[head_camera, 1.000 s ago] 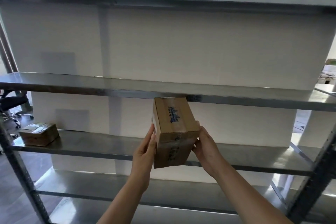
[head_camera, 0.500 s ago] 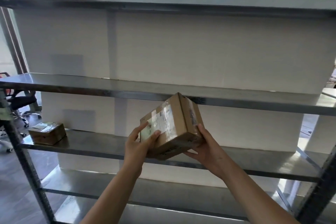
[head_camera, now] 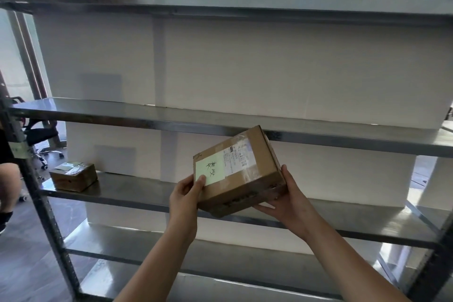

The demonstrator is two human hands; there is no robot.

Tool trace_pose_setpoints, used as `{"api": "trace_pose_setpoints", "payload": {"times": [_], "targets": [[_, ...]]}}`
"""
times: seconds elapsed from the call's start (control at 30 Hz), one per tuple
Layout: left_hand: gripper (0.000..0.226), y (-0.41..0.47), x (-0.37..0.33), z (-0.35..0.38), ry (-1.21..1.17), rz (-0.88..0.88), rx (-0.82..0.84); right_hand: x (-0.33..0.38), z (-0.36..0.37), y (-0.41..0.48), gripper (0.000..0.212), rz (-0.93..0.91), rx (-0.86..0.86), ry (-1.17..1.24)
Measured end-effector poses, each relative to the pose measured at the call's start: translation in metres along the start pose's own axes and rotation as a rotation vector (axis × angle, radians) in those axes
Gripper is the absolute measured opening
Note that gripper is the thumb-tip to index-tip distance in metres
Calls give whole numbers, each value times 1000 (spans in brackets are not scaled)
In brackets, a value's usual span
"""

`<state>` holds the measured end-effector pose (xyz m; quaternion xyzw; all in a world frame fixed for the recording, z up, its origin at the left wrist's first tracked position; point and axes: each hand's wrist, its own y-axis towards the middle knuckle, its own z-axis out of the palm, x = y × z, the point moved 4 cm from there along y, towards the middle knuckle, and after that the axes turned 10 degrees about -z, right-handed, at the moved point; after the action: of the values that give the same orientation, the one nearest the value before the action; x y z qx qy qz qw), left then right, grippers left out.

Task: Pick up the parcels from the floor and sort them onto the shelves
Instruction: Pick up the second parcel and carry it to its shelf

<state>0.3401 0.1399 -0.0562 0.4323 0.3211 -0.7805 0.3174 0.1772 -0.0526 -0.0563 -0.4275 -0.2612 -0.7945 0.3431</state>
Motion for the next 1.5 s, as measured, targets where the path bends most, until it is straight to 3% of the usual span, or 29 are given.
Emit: {"api": "trace_pose_setpoints", "payload": {"times": [0.17, 0.37, 0.43, 0.57, 0.83, 0.93, 1.1, 1.33, 1.43, 1.5], "targets": [[41, -4, 4, -6, -168, -65, 49, 6, -9, -6, 53, -91, -139, -14], [27, -10, 16, -4, 22, 41, 146, -1, -21, -9, 28, -102, -301, -79], [38, -9, 22, -4, 91, 89, 183, -1, -22, -9, 31, -89, -331, -66], [81, -1, 32, -10, 254, 123, 289, 7, -22, -7, 43, -119, -357, -64], [100, 6, 38, -16, 484, 129, 439, 11, -5, -5, 55, -152, -253, -138], [90, 2, 38, -12, 499, 163, 437, 12, 9, -5, 63, -195, -223, -223], [70, -4, 32, -12, 372, 205, 359, 7, 24, -5, 98, -179, -156, -212], [76, -11, 28, -3, 276, 222, 452, -2, 32, -3, 77, -230, -138, -293], [70, -11, 30, -2, 290, 174, 453, -4, 33, 0, 83, -223, -127, -299], [53, -11, 32, -1, 269, 119, 433, -2, 32, 2, 83, -219, -136, -295]]}}
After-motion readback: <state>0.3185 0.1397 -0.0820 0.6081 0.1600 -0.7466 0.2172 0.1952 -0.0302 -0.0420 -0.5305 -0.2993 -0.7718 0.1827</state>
